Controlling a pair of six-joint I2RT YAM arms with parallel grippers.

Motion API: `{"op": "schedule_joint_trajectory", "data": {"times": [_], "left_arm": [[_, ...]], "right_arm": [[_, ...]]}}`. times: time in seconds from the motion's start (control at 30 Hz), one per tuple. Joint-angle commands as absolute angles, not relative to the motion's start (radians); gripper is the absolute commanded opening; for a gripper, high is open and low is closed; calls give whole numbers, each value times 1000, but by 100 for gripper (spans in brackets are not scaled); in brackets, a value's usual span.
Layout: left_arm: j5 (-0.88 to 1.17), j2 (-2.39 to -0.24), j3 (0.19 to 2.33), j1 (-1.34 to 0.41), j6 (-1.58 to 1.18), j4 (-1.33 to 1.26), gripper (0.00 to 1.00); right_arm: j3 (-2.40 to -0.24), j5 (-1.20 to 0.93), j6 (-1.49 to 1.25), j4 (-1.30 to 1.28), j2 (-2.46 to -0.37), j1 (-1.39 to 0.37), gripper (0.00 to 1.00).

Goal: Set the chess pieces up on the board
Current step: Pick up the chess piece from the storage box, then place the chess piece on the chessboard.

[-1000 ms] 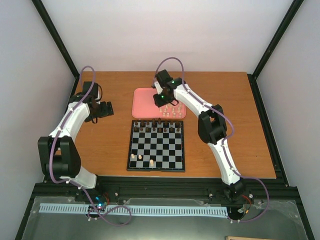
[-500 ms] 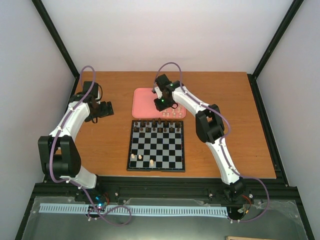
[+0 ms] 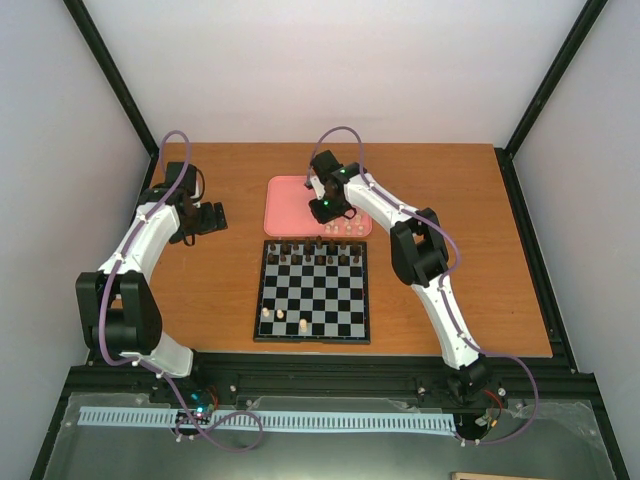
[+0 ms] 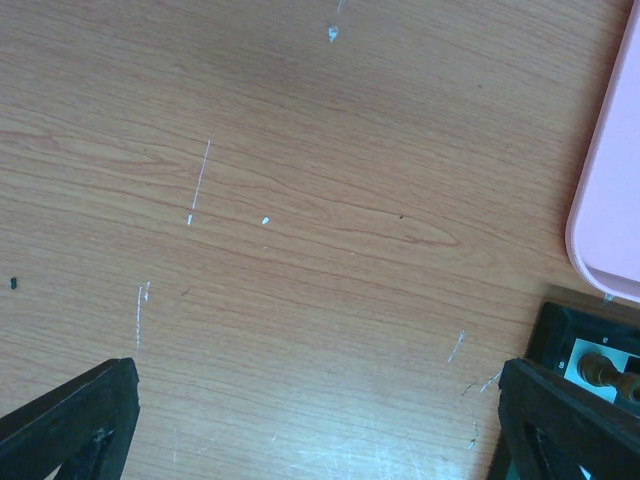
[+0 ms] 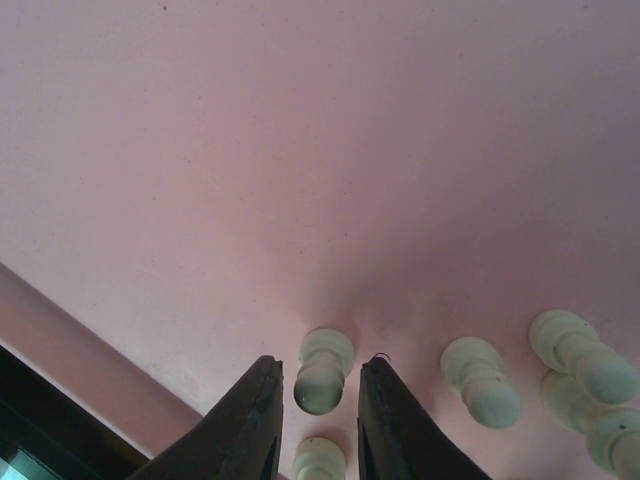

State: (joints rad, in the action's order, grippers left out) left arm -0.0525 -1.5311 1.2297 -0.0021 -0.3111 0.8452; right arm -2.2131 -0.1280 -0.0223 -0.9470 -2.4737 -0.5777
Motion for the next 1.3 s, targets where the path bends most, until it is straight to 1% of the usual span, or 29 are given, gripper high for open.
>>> {"op": "schedule_joint_trajectory", "data": {"times": [0.0,0.1,0.27,0.4,0.63,0.8,0.93,1.1,1.27], "left_arm": [[-57,-1526,1260,-9,-312,852,100],[-58,-1530,1259,-9,-312,851,100],[-55,-1530,1259,-8,-312,852,100],[-55,-1531,1262,-9,-312,852,100],[-55,-1523,1267,-9,-313,851,100],[-53,-1517,1268,-8,-314,850,100],[-55,-1506,1265,-9,-312,847,100],[-56,-1489,1266,-9,-313,843,100],[-54,-1474,1267,-9,-312,842,100]], "right_arm": [[-2220,-123,-16,-957,-2488,-579,21],[-2220,-123,-15,-961,-2486,-579,17],[-2222,-134,-9,-957,-2476,-580,5],[-2234,-135,-6,-949,-2449,-580,3],[-2322,-139,-12,-966,-2358,-580,3],[-2322,-161,-27,-1011,-2281,-596,3],[-2201,-159,-30,-1011,-2175,-663,3],[-1945,-140,-64,-975,-1996,-798,3],[-1673,-166,-144,-908,-1829,-915,3]]}}
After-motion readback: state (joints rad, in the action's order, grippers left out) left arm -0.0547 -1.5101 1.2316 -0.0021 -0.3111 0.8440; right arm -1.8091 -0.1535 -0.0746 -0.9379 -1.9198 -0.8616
